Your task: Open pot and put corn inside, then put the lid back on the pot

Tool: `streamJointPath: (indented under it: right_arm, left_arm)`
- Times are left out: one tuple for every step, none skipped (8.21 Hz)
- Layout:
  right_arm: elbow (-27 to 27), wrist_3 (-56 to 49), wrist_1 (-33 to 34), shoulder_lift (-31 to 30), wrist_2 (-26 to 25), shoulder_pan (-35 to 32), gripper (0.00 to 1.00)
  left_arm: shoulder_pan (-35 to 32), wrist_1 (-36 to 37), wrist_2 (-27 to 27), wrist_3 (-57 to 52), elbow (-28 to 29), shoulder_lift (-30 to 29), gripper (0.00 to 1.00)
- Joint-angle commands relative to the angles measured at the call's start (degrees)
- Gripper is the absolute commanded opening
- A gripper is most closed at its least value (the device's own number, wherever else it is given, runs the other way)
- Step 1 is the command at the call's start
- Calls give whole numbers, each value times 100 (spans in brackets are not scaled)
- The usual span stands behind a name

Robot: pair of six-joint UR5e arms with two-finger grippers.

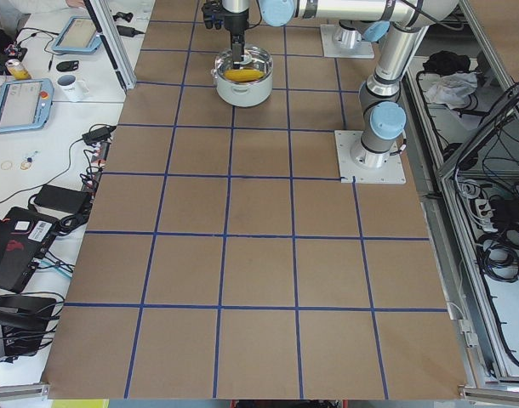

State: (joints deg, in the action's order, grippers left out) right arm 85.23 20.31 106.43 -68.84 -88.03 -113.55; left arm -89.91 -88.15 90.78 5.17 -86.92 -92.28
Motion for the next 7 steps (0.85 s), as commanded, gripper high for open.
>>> streamJointPath:
  right_arm:
    - [-199,-18,1,-25,-12,8,87]
    - [-226,-36,-17,-51,-12,26,87]
    - [-226,-79,-17,-68,-12,52,87]
    - [-235,-167,-43,-95,-30,139,87]
    - [-235,-577,-139,-356,-30,375,87]
    - [-244,-885,-540,-750,-160,699,87]
    - [-235,-1289,-936,-1198,-501,946,88]
  left_arm:
    - [9,0,27,-16,0,-1,100]
    - [0,0,10,-16,0,-9,100]
    - [0,0,19,-16,0,-10,100]
    - [0,0,45,-34,0,-10,100]
    - [0,0,45,-34,0,-10,100]
    - [0,0,63,-69,0,-10,100]
    - [9,35,63,-78,0,-10,100]
